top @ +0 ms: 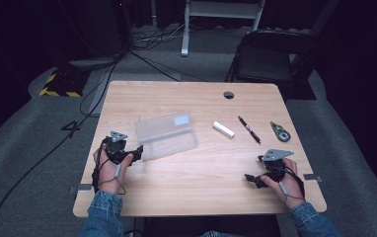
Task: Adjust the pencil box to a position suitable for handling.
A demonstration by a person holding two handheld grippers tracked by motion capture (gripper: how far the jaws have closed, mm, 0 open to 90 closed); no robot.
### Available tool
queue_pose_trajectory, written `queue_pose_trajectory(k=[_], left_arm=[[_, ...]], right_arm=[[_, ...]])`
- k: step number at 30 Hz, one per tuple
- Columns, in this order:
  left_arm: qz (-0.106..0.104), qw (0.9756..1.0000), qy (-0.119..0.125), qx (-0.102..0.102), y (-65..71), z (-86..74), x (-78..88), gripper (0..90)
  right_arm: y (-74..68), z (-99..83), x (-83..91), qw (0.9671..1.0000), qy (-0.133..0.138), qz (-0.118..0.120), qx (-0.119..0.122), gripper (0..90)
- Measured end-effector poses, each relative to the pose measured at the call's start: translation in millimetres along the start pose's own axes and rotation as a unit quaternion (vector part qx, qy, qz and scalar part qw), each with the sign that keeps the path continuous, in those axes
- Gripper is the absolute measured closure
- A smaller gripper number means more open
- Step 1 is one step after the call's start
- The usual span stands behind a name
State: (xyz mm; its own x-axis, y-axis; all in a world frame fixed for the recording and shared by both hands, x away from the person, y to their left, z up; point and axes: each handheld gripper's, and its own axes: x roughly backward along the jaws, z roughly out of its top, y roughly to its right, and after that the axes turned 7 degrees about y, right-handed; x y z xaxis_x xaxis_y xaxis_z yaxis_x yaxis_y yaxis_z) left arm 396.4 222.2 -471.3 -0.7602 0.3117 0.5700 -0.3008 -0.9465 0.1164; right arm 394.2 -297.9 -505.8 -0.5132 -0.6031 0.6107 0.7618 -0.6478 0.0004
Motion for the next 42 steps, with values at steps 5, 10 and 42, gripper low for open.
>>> queue_pose_trajectory(k=[5, 10, 42], left_arm=[[-0.01, 0.9998, -0.019, 0.001, 2.4, -0.9, -12.5, 30.9], [-0.02, 0.9987, -0.047, 0.001, 4.7, -3.0, -23.4, 40.9], [-0.065, 0.9933, -0.019, -0.094, 36.2, -27.0, -24.2, 49.0]], right_arm=[[0.0, 0.0, 0.0, 1.0, 0.0, 0.0, 0.0, 0.7], [-0.2, 0.0, -0.1, 1.0, 0.001, 0.002, 0.002, 0.7], [0.3, -1.4, 13.0, 0.9997, 0.015, 0.021, 0.005, 20.3]])
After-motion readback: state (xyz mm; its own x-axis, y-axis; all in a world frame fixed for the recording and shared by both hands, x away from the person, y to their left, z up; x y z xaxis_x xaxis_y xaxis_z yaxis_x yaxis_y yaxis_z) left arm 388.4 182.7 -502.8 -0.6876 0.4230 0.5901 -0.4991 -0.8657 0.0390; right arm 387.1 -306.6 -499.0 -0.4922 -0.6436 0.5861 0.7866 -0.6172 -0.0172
